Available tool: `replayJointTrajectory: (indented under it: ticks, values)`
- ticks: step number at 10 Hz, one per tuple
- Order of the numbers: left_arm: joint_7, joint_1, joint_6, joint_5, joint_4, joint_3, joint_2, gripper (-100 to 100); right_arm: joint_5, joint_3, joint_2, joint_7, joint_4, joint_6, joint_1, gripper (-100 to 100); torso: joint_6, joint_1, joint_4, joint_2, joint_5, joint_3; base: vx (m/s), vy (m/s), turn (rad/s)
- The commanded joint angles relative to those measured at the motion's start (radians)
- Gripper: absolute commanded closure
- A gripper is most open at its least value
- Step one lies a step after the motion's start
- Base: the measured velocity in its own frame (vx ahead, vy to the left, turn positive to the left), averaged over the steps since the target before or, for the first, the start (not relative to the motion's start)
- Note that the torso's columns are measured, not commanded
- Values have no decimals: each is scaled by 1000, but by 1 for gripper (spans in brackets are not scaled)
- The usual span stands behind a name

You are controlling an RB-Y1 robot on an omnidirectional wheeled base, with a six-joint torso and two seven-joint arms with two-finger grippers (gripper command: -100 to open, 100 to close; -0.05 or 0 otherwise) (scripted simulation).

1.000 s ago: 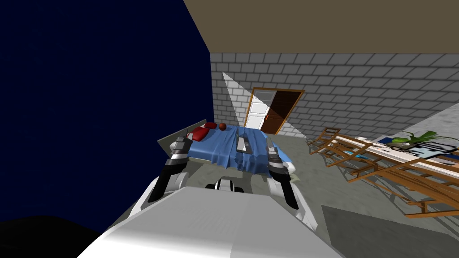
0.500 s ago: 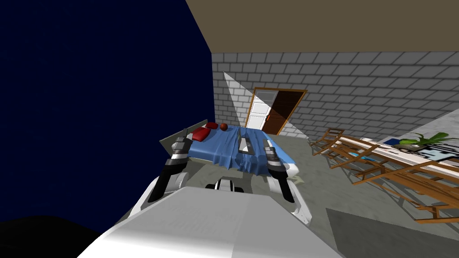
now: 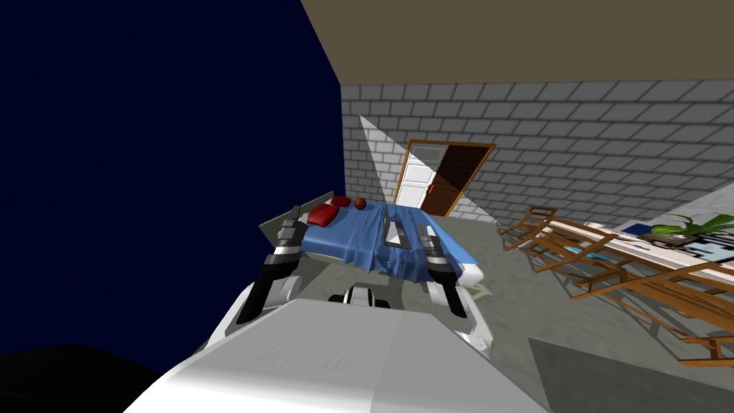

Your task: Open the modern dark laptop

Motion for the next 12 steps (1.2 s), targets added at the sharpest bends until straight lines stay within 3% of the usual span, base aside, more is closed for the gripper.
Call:
replayJointTrajectory:
  ticks: [1,2,3,4,5,6,7,8,10,11,12]
  values:
    - [0,0,0,0,0,0,0,0,20,-16,-9,73,47,7,-24,-100,0,0,0,-1,0,0,21,54,15]
    - [0,0,0,0,0,0,0,0,38,-28,-14,104,91,11,-45,-100,0,0,0,0,0,0,16,58,31]
    - [0,0,0,0,0,0,0,0,38,-28,-14,131,91,11,-45,-100,0,0,0,0,0,0,17,58,13]
    - [0,0,0,0,0,0,0,0,57,-40,-19,163,136,15,-65,-100,0,0,0,1,0,0,25,80,19]
    - [0,0,0,0,0,0,0,0,57,-40,-19,191,136,15,-65,-100,0,1,0,0,0,0,14,68,19]
    - [0,0,0,0,0,0,0,0,76,-53,-24,219,182,19,-87,-100,0,0,0,1,0,0,14,68,34]
    - [0,0,0,0,0,0,0,0,76,-53,-24,248,182,19,-87,-100,0,0,0,0,0,0,17,58,13]
    - [0,0,0,0,0,0,0,0,96,-66,-29,276,222,24,-108,-100,0,-1,0,0,0,0,18,77,29]
    - [0,0,0,0,0,0,0,0,96,-66,-29,312,229,24,-108,-100,0,0,0,0,0,0,13,45,5]
    - [0,0,0,0,0,0,0,0,115,-78,-35,350,272,28,-130,-100,0,-2,0,1,-1,0,15,42,31]
    - [0,0,0,0,0,0,0,0,115,-78,-35,373,277,28,-130,-100,0,-1,0,0,0,0,15,52,17]
